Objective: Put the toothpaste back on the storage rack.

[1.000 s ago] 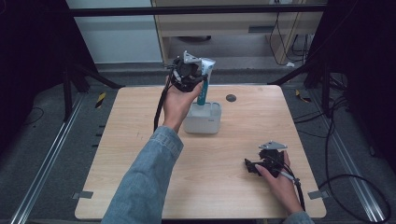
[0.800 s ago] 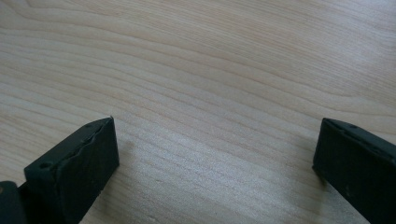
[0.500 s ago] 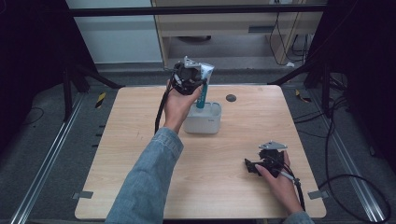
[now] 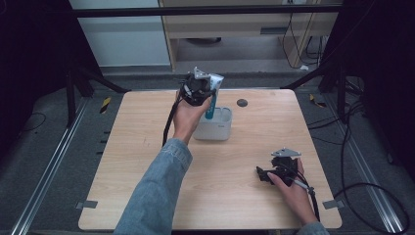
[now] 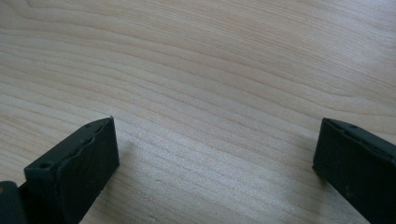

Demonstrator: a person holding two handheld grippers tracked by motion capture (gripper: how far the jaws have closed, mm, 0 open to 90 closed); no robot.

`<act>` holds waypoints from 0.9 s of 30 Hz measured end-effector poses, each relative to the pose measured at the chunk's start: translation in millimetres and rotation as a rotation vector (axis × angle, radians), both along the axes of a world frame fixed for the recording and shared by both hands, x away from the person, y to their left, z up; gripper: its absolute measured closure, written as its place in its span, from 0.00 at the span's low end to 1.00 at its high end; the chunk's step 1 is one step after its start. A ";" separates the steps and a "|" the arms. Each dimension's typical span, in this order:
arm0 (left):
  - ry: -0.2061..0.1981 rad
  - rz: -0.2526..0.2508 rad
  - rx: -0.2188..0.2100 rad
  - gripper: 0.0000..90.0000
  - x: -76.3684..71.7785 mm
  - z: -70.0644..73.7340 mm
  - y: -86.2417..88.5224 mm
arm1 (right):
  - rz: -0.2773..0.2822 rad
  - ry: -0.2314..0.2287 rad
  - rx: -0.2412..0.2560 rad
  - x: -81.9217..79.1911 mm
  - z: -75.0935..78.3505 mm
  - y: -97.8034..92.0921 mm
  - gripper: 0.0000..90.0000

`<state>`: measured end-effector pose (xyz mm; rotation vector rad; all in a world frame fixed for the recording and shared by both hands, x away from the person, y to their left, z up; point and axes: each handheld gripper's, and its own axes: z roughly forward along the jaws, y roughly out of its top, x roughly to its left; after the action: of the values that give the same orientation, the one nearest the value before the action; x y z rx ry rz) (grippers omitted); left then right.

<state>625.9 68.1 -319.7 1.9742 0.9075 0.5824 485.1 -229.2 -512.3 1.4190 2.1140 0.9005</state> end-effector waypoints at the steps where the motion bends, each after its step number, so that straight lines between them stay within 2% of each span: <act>1: 0.003 0.001 0.006 0.89 0.1 -1.5 0.2 | 0.000 0.000 0.000 0.0 0.0 0.0 0.00; 7: 0.009 0.001 0.002 0.89 0.3 -8.3 1.1 | 0.001 -0.002 0.000 0.1 -0.1 -0.1 0.00; 12: 0.003 -0.005 0.022 0.89 -0.8 -13.5 -1.5 | 0.000 -0.002 0.000 0.1 -0.1 0.0 0.00; 17: -0.005 -0.005 0.017 0.89 -2.0 -17.8 -1.5 | 0.000 -0.002 0.000 0.1 -0.1 0.0 0.00; 27: 0.010 -0.008 0.024 0.89 -1.3 -26.8 1.8 | -0.001 -0.001 0.002 0.0 -0.1 0.1 0.00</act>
<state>624.6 69.9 -346.5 2.0028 0.9022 0.5814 485.1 -229.1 -512.4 1.4201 2.1126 0.9034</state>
